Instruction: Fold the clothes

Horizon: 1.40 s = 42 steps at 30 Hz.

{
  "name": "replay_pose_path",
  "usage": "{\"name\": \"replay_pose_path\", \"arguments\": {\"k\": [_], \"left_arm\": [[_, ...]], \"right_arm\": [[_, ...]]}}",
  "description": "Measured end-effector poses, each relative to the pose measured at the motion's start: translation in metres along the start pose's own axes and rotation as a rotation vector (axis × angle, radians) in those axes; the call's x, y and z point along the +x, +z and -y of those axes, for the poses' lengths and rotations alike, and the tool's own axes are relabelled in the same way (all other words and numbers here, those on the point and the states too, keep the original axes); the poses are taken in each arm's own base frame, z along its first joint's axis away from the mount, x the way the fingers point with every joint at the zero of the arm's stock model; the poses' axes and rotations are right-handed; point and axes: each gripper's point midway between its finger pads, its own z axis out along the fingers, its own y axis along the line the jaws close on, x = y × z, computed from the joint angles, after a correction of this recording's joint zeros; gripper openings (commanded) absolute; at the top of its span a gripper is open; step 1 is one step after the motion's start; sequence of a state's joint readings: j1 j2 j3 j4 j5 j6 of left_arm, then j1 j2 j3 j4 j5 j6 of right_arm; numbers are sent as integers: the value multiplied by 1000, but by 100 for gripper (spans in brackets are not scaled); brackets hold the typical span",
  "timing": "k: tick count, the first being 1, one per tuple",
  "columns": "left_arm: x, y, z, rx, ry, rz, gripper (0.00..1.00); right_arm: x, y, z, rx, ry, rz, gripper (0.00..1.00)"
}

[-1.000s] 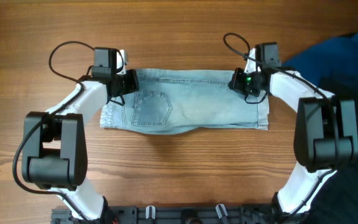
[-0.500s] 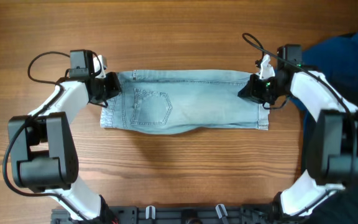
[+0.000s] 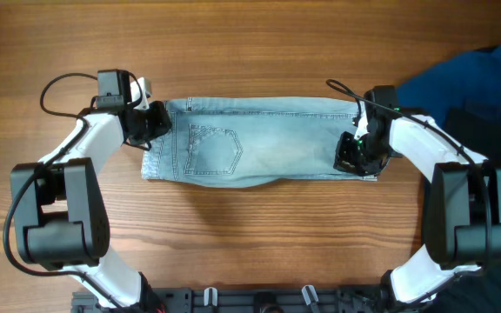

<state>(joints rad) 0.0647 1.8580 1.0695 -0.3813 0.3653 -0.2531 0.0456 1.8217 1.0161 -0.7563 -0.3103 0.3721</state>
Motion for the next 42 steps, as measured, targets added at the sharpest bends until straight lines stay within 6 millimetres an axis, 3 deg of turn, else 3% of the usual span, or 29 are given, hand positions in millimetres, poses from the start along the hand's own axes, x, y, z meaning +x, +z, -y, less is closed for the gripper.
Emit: {"name": "replay_pose_path", "arguments": {"k": [3, 4, 6, 8, 10, 13, 17, 21, 24, 26, 28, 30, 36, 38, 40, 42], "left_arm": [[12, -6, -1, -7, -11, -47, 37], [20, -12, -2, -16, -30, -78, 57], [25, -28, -5, -28, -53, -93, 79], [24, -52, -7, -34, -79, -76, 88], [21, -75, -6, -32, -88, -42, 94], [19, -93, -10, -37, -115, -22, 96], [29, -84, -30, -65, -181, -85, 96], [38, -61, -57, -95, -254, -160, 98], [44, -43, -70, -104, -271, -205, 94], [41, -38, -68, -78, -240, -206, 88], [38, -35, -64, -41, -205, -211, 69], [35, -30, -60, 5, -178, -216, 59], [33, -9, -32, 252, -89, -250, 52], [33, -6, -25, 291, -69, -251, 40], [35, 1, -14, 317, -22, -251, 14], [37, 7, -11, 315, 0, -257, 4]], "right_arm": [[8, -6, -1, -32, -87, -28, 20], [8, -15, -6, -58, -121, -11, 22], [6, -38, -19, -103, -188, 58, 24], [5, -67, -33, -147, -244, 152, 23], [4, -85, -41, -173, -268, 210, 23], [-4, -88, -47, -190, -283, 253, 23], [-17, -73, -63, -209, -323, 276, 22], [-17, -45, -77, -205, -402, 240, 23], [-24, -28, -79, -201, -404, 231, 23], [-27, -16, -76, -196, -383, 212, 22], [-27, -2, -70, -185, -361, 182, 19], [-26, 13, -65, -175, -339, 146, 14], [-26, 14, -63, -175, -327, 141, 14], [-26, 14, -63, -175, -327, 141, 14], [-26, 14, -63, -175, -327, 141, 14], [-26, 14, -63, -175, -327, 140, 13]]}}
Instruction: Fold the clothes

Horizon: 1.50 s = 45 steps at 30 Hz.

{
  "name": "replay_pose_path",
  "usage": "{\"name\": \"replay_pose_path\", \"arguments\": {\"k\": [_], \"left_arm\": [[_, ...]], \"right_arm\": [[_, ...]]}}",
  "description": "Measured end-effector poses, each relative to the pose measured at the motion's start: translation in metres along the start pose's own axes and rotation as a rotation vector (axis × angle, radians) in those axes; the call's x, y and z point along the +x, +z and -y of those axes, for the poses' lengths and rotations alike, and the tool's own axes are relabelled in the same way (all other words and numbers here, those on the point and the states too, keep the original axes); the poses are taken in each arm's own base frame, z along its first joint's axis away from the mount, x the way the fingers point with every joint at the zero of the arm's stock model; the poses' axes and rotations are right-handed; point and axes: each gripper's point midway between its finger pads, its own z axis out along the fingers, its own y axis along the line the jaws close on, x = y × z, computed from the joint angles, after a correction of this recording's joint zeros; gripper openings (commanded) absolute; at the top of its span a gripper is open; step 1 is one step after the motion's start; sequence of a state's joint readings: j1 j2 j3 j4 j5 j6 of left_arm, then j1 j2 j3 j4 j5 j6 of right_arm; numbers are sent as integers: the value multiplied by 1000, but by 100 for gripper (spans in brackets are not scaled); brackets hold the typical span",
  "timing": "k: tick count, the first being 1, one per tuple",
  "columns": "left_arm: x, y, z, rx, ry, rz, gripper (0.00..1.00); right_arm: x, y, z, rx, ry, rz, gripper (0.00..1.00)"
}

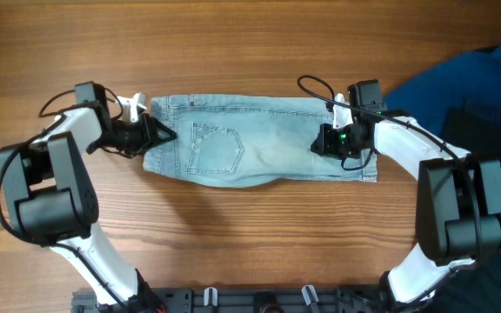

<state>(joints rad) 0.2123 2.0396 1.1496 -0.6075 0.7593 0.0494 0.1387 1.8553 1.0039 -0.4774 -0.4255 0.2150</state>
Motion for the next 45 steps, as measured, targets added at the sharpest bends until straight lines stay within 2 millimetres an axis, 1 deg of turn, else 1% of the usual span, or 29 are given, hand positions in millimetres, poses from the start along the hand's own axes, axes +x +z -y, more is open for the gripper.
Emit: {"name": "replay_pose_path", "arguments": {"k": [2, 4, 5, 7, 9, 10, 11, 13, 14, 15, 16, 17, 18, 19, 20, 22, 25, 27, 30, 32, 33, 34, 36, 38, 39, 41, 43, 44, 45], "left_arm": [[4, 6, 2, 4, 8, -20, 4], [9, 6, 3, -1, -4, -44, 4], [15, 5, 4, -6, -27, -69, 4], [36, 0, 2, -36, -101, -152, 4], [60, -15, -1, -86, -195, -239, 4], [67, -26, -1, -109, -229, -261, 4], [66, -41, 0, -127, -242, -250, 4], [55, -79, 9, -175, -250, -179, 4], [47, -99, 16, -199, -237, -128, 4], [38, -125, 25, -245, -214, -60, 4], [32, -150, 35, -291, -188, 5, 4], [29, -164, 41, -320, -173, 44, 4], [29, -189, 52, -389, -157, 98, 4], [28, -205, 59, -429, -141, 137, 4], [28, -215, 65, -460, -123, 169, 4], [26, -220, 72, -502, -91, 190, 4], [26, -204, 82, -529, -49, 154, 4], [24, -184, 95, -534, -14, 127, 4], [25, -141, 125, -520, 42, 83, 4], [30, -108, 149, -508, 96, 52, 4], [34, -86, 163, -504, 129, 36, 4], [41, -69, 172, -505, 150, 15, 4], [49, -40, 184, -527, 167, -1, 4], [52, -15, 188, -543, 171, -6, 7], [54, 2, 189, -554, 171, -16, 7], [63, 32, 183, -584, 150, -52, 8], [65, 51, 178, -601, 106, -53, 8], [66, 61, 174, -610, 66, -52, 22], [67, 72, 171, -616, 19, -47, 45]], "right_arm": [[1, 0, 0, 1, 1, -2, 13], [2, 0, 0, 3, 4, -9, 12], [3, 0, 1, 4, 7, -15, 12], [9, -1, 1, 8, 18, -40, 13], [19, -5, 2, 17, 35, -76, 13], [25, -9, 1, 21, 42, -93, 13], [31, -15, -1, 25, 45, -103, 14], [29, -33, -9, 22, 29, -69, 14], [25, -46, -15, 17, 13, -33, 14], [20, -61, -23, 8, -10, 16, 15], [17, -70, -28, 2, -23, 46, 15], [14, -78, -31, -2, -35, 72, 15], [12, -86, -36, -7, -47, 99, 15], [11, -90, -38, -10, -54, 114, 15], [10, -95, -40, -13, -60, 128, 15], [9, -98, -42, -16, -66, 140, 15], [10, -99, -42, -15, -65, 139, 15], [10, -99, -42, -14, -65, 139, 15], [9, -99, -41, -11, -64, 140, 15], [9, -99, -41, -8, -64, 141, 16], [9, -99, -40, -6, -64, 141, 16], [9, -99, -40, -4, -64, 141, 16], [10, -99, -39, 0, -62, 138, 16], [11, -98, -38, 4, -60, 135, 16], [11, -98, -38, 5, -59, 133, 16], [13, -98, -37, 7, -56, 125, 16], [14, -98, -37, 7, -54, 123, 16], [14, -98, -37, 8, -55, 123, 15], [14, -98, -37, 8, -54, 123, 17]]}}
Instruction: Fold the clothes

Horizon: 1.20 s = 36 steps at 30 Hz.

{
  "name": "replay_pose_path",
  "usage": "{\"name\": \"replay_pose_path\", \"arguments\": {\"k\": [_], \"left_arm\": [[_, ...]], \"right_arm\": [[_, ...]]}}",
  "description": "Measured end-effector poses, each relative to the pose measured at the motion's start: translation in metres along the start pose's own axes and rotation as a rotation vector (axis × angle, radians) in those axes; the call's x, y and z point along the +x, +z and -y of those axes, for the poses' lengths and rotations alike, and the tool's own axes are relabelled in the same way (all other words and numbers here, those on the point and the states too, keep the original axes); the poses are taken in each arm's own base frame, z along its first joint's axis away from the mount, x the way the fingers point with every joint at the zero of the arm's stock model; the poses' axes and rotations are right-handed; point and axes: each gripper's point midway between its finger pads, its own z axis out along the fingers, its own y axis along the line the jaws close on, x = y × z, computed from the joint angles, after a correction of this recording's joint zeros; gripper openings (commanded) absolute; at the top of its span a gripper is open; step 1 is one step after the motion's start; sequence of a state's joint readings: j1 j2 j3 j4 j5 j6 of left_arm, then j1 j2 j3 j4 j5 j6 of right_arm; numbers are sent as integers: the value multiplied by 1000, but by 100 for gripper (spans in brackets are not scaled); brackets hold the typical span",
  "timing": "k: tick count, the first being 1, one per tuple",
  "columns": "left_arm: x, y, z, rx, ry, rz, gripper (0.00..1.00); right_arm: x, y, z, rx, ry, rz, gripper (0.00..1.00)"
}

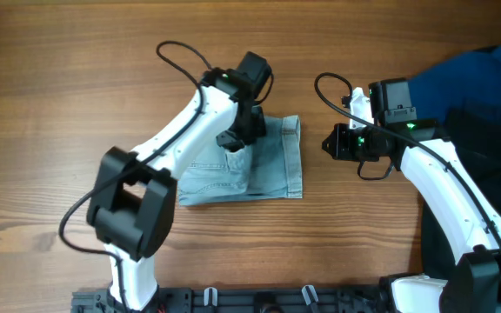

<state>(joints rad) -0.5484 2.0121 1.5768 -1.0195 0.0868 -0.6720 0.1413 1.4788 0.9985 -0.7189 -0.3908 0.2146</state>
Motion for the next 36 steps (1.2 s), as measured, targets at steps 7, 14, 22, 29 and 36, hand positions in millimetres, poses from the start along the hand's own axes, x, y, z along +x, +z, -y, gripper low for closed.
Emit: {"name": "replay_pose_path", "arguments": {"k": [7, 14, 22, 29, 36], "left_arm": [[6, 5, 21, 70, -69, -24, 74], [-3, -16, 15, 170, -78, -65, 68], [-25, -45, -22, 193, -106, -33, 76], [-21, -45, -84, 7, -170, -76, 79], [-17, -47, -104, -41, -155, -108, 80]], "right_arm": [[2, 0, 4, 20, 3, -5, 17], [3, 0, 7, 36, 7, -9, 20], [-1, 2, -19, -74, -120, 4, 49], [3, 33, -75, -177, -371, 12, 57], [22, 100, -62, -151, -374, -115, 38]]}}
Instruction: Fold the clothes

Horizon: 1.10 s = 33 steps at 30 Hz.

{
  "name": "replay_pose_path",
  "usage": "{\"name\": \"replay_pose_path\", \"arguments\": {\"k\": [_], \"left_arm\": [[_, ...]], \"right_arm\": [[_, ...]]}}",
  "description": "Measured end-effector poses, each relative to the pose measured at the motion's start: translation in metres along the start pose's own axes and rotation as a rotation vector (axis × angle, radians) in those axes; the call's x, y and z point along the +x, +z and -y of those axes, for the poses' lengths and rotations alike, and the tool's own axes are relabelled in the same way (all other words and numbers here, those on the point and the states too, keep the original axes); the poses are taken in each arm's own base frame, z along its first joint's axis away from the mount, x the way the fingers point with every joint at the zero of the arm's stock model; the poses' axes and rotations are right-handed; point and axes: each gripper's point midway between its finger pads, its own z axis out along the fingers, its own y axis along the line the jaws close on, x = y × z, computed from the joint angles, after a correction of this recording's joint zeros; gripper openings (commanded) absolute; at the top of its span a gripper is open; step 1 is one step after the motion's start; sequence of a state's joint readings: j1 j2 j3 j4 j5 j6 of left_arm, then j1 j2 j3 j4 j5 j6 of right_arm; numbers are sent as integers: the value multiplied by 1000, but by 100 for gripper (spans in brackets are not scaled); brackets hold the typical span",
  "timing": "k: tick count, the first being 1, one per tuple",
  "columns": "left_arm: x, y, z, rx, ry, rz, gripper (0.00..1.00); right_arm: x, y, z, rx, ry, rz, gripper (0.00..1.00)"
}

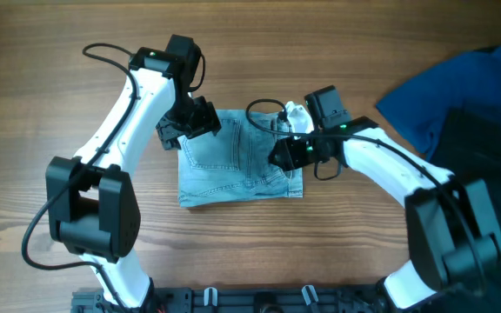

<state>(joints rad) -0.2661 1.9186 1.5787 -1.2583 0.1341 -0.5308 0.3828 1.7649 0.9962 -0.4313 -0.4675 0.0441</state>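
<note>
The light blue jeans (237, 165) lie folded into a squarish packet at the table's middle, back pocket up. My left gripper (188, 127) sits at the packet's upper left corner, its fingers looking spread, with nothing seen between them. My right gripper (283, 155) rests on the packet's right edge, near the upper right corner. Its dark fingers merge with the wrist, so their state is hidden.
A pile of dark blue clothes (459, 96) covers the table's right side, reaching under the right arm. Bare wooden table (59, 69) surrounds the jeans. Cables loop off both wrists.
My left gripper has moved from the packet's top middle to its upper left corner. My right gripper, then off the cloth to the right, now lies on the packet's right edge.
The jeans first lay as a long strip with a gripper at each end. Both grippers then stood at the ends again, closer in. After that the strip was a short packet, left gripper on top, right gripper clear. Now both grippers are at the packet's edges.
</note>
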Motion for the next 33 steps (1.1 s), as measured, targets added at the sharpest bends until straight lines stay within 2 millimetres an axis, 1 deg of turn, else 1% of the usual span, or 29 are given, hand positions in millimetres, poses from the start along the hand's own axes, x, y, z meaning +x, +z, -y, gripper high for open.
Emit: {"name": "replay_pose_path", "arguments": {"k": [3, 4, 5, 6, 7, 9, 11, 12, 14, 16, 17, 18, 20, 24, 25, 26, 27, 28, 29, 31, 33], "left_arm": [[-1, 0, 0, -2, 9, 3, 83], [-1, 0, 0, -2, 11, 4, 83], [-2, 0, 0, 0, 13, 7, 83], [-2, 0, 0, -3, 15, 9, 83], [-2, 0, 0, -3, 15, 9, 83], [-2, 0, 0, -3, 16, 9, 84], [-2, 0, -1, -6, 16, 10, 85], [-2, 0, -1, -10, 17, 12, 86], [-4, 0, -3, -20, 18, 19, 88], [-4, 0, -4, -25, 19, 24, 89], [-5, 0, -4, -25, 19, 28, 89], [-6, 0, -3, -23, 20, 32, 89], [-8, 0, -3, -21, 21, 41, 90], [-9, 0, -3, -21, 21, 41, 91], [-9, 0, -3, -21, 21, 42, 91], [-9, 0, -2, -21, 21, 42, 92], [-9, 0, -3, -21, 21, 42, 93], [-9, 0, -3, -21, 21, 42, 95], [-8, 0, -3, -22, 21, 40, 96], [-6, 0, -4, -27, 22, 33, 96], [-5, 0, -5, -31, 22, 26, 97]], "right_arm": [[-3, 1, -4, -25, -16, 12, 35], [-3, 1, -6, -39, -24, 12, 27], [-4, 1, -9, -53, -29, 15, 16], [-4, 1, -10, -60, -31, 17, 8], [-5, 0, -11, -65, -38, 18, 5], [-7, -6, -13, -66, -47, 31, 4], [-9, -17, -14, -53, -44, 44, 4], [-10, -27, -14, -38, -38, 55, 4], [-17, -55, -13, 23, -33, 112, 4], [-22, -76, -9, 91, -34, 163, 4], [-23, -81, -8, 112, -35, 175, 4], [-24, -85, -2, 150, -30, 185, 4], [-24, -84, 4, 181, -11, 182, 4], [-10, -62, 50, 356, 154, 116, 4], [-5, -54, 65, 404, 202, 95, 4], [-1, -48, 76, 436, 245, 82, 10], [2, -42, 84, 451, 272, 70, 21], [9, -32, 97, 478, 318, 48, 30], [11, -28, 102, 482, 340, 38, 34], [12, -30, 107, 489, 366, 37, 40], [14, -32, 107, 477, 378, 27, 42]]}}
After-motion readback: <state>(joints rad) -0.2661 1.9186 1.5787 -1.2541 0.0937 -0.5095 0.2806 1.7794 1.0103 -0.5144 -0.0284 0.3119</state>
